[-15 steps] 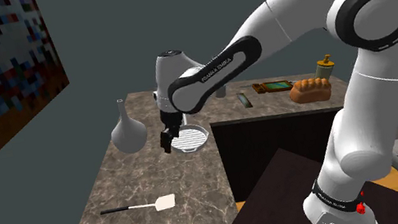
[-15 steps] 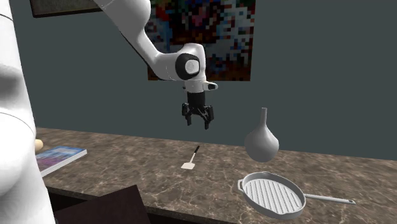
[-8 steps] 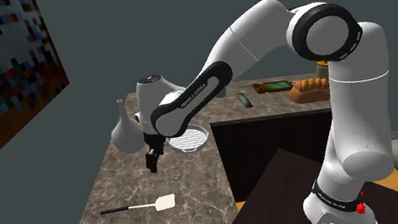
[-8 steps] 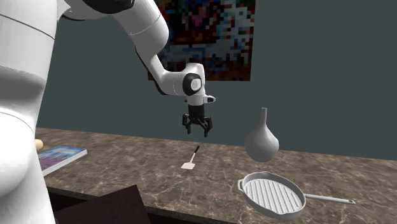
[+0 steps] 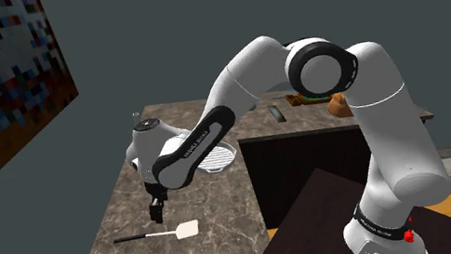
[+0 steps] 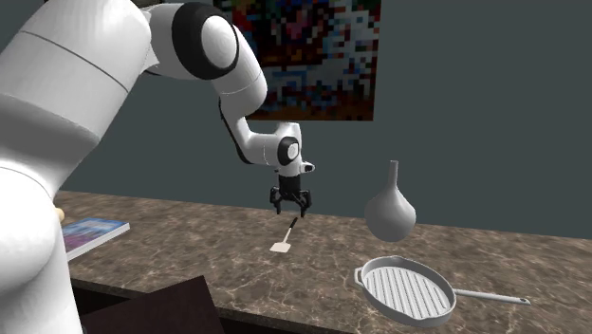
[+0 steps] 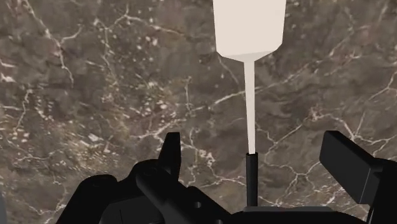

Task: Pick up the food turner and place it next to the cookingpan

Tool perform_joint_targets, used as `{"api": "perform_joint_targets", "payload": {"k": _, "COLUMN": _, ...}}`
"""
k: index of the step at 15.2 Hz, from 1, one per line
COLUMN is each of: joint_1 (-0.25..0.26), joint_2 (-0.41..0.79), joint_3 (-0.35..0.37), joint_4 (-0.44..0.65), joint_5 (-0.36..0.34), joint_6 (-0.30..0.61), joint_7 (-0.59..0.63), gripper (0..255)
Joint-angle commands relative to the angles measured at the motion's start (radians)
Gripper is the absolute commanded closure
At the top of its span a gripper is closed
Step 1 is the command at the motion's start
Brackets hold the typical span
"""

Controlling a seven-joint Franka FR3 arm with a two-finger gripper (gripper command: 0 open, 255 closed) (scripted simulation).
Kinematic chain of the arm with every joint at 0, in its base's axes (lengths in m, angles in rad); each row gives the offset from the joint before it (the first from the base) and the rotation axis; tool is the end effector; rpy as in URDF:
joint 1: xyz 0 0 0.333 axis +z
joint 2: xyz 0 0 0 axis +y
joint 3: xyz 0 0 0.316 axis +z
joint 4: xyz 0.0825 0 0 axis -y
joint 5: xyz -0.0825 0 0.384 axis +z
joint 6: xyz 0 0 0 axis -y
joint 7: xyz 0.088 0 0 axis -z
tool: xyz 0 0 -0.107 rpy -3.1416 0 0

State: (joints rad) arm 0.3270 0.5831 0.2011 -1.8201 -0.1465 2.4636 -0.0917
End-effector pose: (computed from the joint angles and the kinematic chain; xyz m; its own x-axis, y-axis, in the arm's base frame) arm 0.5729 0.3231 0.2282 0.7664 0.6377 0.0767 0.6398 -0.7685 -0.0031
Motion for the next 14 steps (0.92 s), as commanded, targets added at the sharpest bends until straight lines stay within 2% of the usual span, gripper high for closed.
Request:
{"api": "perform_joint_targets", "payload": {"k": 1, "joint_1": 0.02, "joint_2": 0.071, "joint_3": 0.0, "joint_4": 0.071, "joint_5": -0.018, "joint_6": -0.006, "joint_7": -0.012, "gripper": 0}}
{"api": "perform_joint_targets", "payload": {"k": 4, "joint_1": 0.05, "joint_2": 0.166, "joint_3": -0.001, "joint_4": 0.165, "joint_5": -0.039, "joint_6": -0.013, "joint_7": -0.026, "gripper": 0}}
{"api": "perform_joint_targets", "payload": {"k": 14, "joint_1": 0.063, "joint_2": 0.251, "joint_3": -0.016, "joint_4": 0.201, "joint_5": -0.052, "joint_6": 0.036, "joint_7": -0.019, "gripper": 0}}
